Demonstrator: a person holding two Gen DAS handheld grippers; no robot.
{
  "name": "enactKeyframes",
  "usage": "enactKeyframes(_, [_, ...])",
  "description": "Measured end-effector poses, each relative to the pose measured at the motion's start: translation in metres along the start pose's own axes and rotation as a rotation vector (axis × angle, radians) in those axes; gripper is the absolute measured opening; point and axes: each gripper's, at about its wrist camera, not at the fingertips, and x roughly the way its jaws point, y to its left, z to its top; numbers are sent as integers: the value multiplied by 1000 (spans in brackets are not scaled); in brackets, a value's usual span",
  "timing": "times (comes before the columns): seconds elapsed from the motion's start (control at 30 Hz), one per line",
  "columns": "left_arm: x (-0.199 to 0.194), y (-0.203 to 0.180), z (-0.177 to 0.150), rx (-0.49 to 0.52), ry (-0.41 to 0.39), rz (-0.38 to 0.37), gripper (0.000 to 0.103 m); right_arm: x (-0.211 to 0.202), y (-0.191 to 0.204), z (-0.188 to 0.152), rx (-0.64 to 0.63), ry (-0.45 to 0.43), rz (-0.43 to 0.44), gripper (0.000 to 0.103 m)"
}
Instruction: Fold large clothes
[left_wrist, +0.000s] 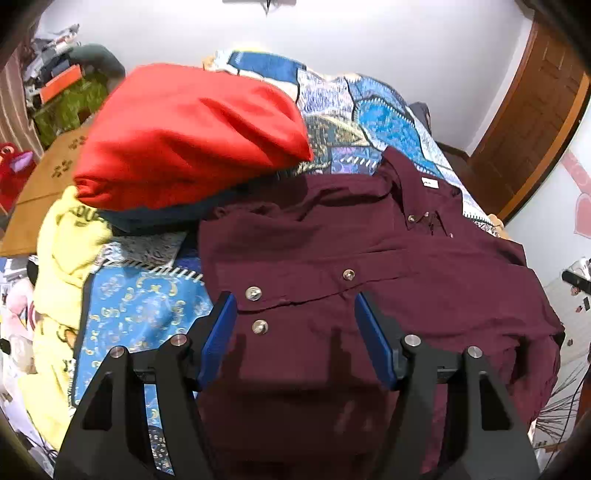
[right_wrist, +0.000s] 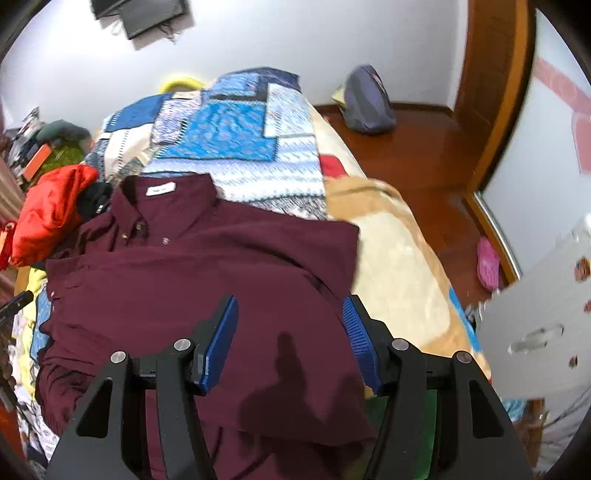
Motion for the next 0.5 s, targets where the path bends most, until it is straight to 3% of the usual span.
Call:
enactKeyframes(0.13, [10,-5,-7,24,15,22,65,-4,-15,-18,37,22,-4,55])
enactKeyframes(0.33, [1,5,-42,48,49,65,65,-22,-31,-56,84,42,-4,55])
enactKeyframes(0.5, [-17,32,-77,-14,82,98,65,-28,-38,-85,120,69,-15,55])
